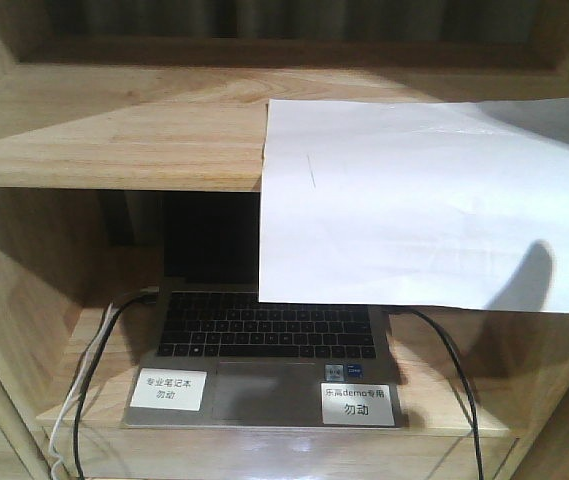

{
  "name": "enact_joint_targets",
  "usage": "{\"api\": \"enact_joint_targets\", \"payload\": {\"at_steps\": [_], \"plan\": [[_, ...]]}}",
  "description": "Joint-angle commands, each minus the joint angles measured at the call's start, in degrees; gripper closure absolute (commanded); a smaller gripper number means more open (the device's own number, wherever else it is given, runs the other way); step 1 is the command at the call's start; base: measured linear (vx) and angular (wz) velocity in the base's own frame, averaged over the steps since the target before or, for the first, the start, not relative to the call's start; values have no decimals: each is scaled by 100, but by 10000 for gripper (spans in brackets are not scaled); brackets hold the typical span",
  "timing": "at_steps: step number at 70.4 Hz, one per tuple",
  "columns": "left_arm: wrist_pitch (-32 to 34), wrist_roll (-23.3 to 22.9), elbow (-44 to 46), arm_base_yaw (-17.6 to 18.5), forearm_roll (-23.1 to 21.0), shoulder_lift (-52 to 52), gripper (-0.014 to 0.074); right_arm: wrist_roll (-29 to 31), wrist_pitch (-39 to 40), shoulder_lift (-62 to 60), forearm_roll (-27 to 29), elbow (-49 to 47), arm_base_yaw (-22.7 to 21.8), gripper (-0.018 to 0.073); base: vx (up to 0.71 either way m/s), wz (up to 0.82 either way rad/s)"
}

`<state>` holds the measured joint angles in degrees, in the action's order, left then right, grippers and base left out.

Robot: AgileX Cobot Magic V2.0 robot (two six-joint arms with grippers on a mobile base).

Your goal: Grab stapler and paper to desk for stapling

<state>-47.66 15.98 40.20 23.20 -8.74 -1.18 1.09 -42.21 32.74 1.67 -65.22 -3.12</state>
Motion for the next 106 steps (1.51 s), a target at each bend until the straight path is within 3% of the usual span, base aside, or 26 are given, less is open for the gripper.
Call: {"api": "enact_joint_targets", "payload": {"at_steps": [1, 72, 81, 94, 106], "plan": [[658, -4, 106, 10, -92, 102, 603, 52, 378, 106, -15, -130, -24, 171, 0, 0], [658, -4, 106, 10, -92, 102, 603, 52, 378, 106, -28, -130, -24, 163, 0, 0], [658, -4, 106, 10, -92, 102, 603, 52, 378, 106, -28, -130, -24, 68, 0, 0], [658, -4, 106, 10, -92, 102, 603, 52, 378, 106, -28, -130, -24, -170, 0, 0], [658, -4, 106, 10, -92, 102, 603, -109, 503, 106, 36, -130, -24, -158, 0, 0]]}}
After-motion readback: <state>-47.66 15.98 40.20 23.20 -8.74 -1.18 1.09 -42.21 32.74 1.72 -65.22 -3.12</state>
